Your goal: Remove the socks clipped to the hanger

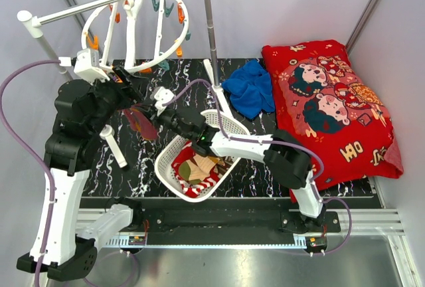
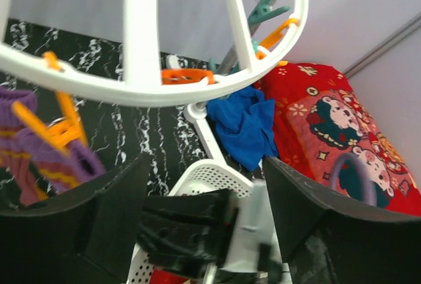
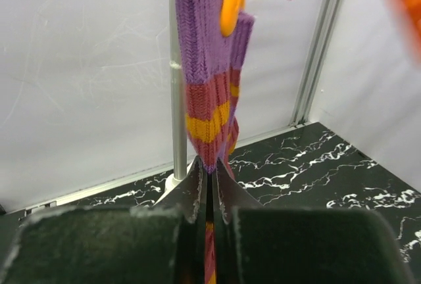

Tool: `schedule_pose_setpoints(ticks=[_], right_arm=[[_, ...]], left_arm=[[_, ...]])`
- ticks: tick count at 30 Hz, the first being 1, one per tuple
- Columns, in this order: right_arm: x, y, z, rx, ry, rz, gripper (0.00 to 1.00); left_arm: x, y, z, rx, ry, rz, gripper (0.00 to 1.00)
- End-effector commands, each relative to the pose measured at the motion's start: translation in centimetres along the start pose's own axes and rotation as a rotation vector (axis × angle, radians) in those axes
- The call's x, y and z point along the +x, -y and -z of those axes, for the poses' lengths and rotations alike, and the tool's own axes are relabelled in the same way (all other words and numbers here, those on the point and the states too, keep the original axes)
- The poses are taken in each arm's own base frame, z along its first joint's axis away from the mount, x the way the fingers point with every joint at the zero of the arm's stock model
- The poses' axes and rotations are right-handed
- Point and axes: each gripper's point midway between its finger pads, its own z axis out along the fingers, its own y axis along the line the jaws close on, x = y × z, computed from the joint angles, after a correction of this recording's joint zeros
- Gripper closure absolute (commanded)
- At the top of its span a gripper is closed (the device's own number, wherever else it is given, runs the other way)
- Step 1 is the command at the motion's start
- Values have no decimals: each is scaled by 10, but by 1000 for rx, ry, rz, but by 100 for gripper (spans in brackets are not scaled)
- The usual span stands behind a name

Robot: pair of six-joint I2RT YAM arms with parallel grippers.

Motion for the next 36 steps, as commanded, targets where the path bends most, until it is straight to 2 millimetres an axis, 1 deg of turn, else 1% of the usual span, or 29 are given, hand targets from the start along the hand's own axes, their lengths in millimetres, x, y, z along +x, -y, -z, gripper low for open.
schedule_pose_setpoints(ticks=[1, 2, 3, 4, 6, 10, 11, 12, 14, 16, 18, 22, 31, 36], right_arm=[[-64, 2, 12, 46, 102, 1, 100], [-61, -3, 15, 43, 91, 5, 100], [-60, -4, 17, 45, 87, 19, 100], [-63, -5, 19, 53, 88, 21, 100], [-62, -10, 22, 52, 76, 41, 100], [-60, -14, 23, 62, 62, 65, 100], [-62, -18, 22, 58, 65, 66, 100], [-63, -18, 22, 57, 66, 73, 100], [-64, -19, 21, 58, 69, 77, 100], [-63, -23, 20, 51, 70, 78, 100], [-64, -25, 18, 47, 73, 81, 100], [-68, -28, 16, 39, 85, 83, 100], [-67, -30, 14, 34, 87, 94, 100], [-70, -33, 14, 27, 100, 92, 100]], left_arm=[[-10, -20, 18, -132, 29, -11, 24], [-12, -24, 21, -156, 34, -10, 23], [-13, -32, 23, -205, 41, -13, 23], [-11, -38, 26, -235, 33, -12, 23], [-15, -47, 30, -288, 53, -17, 24], [-20, -57, 32, -352, 61, -33, 26], [-22, -59, 31, -367, 61, -36, 27], [-27, -60, 31, -385, 74, -38, 28], [-31, -62, 29, -400, 75, -56, 29], [-35, -62, 22, -408, 67, -74, 32], [-35, -61, 13, -406, 49, -89, 34], [-33, -59, 4, -398, 27, -102, 36], [-28, -68, -8, -438, 9, -125, 41], [-29, -72, -13, -458, 7, -143, 43]])
